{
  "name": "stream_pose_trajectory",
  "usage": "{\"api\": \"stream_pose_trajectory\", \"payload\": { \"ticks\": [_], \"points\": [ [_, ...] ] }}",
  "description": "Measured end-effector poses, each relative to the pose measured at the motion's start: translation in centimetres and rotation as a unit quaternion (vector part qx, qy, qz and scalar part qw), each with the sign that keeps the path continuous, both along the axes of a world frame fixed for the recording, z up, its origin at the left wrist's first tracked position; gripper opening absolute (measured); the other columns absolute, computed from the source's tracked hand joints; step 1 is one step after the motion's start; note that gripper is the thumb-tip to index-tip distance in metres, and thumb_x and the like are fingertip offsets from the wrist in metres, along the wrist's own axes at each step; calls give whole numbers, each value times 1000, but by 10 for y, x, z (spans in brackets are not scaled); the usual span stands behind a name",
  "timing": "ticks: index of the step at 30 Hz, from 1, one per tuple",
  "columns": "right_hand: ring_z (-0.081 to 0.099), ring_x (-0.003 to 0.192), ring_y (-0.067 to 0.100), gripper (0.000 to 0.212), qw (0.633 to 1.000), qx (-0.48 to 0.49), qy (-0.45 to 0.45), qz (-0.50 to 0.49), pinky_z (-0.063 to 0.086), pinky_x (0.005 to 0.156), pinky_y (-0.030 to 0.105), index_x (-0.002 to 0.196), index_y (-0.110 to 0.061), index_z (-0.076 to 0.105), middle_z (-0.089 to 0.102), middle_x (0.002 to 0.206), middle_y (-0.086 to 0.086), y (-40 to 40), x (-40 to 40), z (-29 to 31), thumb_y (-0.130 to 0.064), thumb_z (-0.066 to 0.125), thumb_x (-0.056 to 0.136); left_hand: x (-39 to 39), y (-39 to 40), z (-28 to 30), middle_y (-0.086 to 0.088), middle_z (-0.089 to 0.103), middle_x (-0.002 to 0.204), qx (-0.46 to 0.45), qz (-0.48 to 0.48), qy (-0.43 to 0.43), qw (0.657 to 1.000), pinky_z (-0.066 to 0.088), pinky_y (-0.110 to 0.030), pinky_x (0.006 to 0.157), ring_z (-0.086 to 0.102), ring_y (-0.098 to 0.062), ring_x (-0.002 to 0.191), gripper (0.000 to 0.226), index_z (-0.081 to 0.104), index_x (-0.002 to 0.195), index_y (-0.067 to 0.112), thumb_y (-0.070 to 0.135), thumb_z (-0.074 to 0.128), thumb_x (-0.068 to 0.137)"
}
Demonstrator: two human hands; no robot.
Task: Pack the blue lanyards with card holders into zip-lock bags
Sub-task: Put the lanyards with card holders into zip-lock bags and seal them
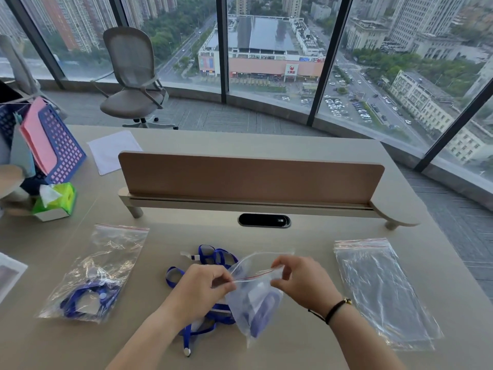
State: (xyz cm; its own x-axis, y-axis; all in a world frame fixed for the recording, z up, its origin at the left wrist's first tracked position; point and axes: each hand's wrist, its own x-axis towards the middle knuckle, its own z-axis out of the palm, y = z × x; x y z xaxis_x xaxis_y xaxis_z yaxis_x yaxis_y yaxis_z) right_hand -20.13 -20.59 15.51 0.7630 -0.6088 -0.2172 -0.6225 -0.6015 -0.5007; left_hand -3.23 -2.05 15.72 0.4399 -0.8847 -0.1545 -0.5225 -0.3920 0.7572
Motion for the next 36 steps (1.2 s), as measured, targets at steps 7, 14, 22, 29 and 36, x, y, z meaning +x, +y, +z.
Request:
{"api": "stream_pose_trajectory", "payload": {
  "ticks": [7, 14, 22, 29, 36],
  "points": [
    [58, 104, 10, 21, 998, -26, 46, 42, 45, 88, 28, 91, -30, 74, 57, 115, -15, -32, -17, 15, -49, 69, 85, 20, 5, 7, 10, 77, 82, -11, 10, 36, 999, 60, -37, 82, 73, -13, 81, 13, 76, 88, 25, 12, 73, 89],
    [52, 48, -2, 14, 988, 132, -82, -1, 41, 53, 14, 65, -24, 75, 62, 50, -14, -26, -18, 24, -24, 85, 75, 29, 15, 19, -3, 79, 82, -22, 76, 116, 990, 59, -32, 85, 75, -15, 79, 28, 63, 107, 19, 6, 76, 86],
    [64, 58, 6, 24, 950, 220, -216, -59, 51, 61, 16, 82, -16, 71, 70, 62, -3, -18, -7, 28, -6, 88, 69, 40, 31, 13, -8, 77, 82, -89, 123, 158, 976, 61, -28, 73, 73, -25, 78, 13, 79, 86, 17, 4, 75, 85],
    [68, 65, 25, 21, 863, 398, -302, -73, 57, 65, 30, 67, -9, 68, 72, 72, 19, 1, 17, 40, 8, 74, 78, 42, 52, 2, -15, 76, 97, -131, 173, 292, 931, 58, -40, 86, 71, -36, 95, 29, 68, 108, 9, 18, 75, 81],
    [69, 70, 26, 15, 859, 406, -310, -34, 59, 71, 34, 75, -3, 65, 72, 75, 21, 26, 53, 50, -9, 78, 71, 47, 70, -15, -23, 75, 93, -182, 232, 291, 910, 57, -47, 89, 70, -41, 93, 11, 76, 96, 3, 9, 72, 88]
  ]
}}
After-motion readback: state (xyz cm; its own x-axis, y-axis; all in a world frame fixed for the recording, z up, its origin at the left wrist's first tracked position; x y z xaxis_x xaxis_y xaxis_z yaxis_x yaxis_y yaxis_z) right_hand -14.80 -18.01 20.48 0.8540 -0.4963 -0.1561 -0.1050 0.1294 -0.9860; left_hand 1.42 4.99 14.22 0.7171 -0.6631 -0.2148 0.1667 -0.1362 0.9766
